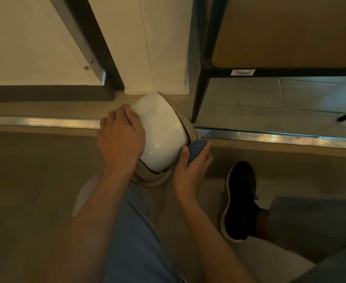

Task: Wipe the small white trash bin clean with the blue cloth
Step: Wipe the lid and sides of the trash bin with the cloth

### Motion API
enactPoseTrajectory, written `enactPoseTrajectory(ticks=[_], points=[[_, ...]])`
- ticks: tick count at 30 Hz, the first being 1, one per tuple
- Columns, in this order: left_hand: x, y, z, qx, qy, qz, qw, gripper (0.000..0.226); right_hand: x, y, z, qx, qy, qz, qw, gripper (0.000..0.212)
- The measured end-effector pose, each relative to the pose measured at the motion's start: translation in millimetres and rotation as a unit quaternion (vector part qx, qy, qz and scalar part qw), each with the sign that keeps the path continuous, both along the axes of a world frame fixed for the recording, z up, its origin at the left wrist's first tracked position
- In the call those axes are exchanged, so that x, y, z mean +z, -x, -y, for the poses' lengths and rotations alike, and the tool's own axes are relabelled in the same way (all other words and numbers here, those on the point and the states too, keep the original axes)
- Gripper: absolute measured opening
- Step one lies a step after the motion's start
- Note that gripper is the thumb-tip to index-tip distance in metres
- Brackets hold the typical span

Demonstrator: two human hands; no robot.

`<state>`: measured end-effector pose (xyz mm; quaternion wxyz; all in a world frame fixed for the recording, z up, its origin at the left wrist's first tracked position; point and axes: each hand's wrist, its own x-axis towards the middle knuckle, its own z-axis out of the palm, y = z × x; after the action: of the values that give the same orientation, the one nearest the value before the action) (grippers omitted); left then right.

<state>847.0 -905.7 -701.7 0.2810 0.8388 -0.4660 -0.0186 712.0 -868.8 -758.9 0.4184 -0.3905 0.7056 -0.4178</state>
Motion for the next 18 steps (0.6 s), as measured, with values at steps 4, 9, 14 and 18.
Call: enactPoseTrajectory(ticks=[4, 9, 14, 18], points=[[-2.4, 1.0, 0.7, 0.004, 0.006, 0.010, 1.000, 0.043, 2.4, -21.3, -34.2, -0.020, -0.003, 0.063, 0.998, 0.061], [-4.2, -3.4, -1.2, -0.019, -0.005, 0.010, 1.000, 0.045, -6.4, -17.6, -25.3, -0.010, -0.020, 0.044, 0.999, 0.060], [3.2, -4.3, -10.3, -0.061, -0.077, 0.016, 0.995, 0.050, -12.1, 2.9, 25.8, -0.028, -0.034, 0.016, 0.999, 0.051], [9.0, -4.2, -12.2, -0.099, -0.113, 0.029, 0.988, 0.056, -8.7, -7.9, 6.8, -0.060, -0.010, 0.042, 0.997, 0.046]])
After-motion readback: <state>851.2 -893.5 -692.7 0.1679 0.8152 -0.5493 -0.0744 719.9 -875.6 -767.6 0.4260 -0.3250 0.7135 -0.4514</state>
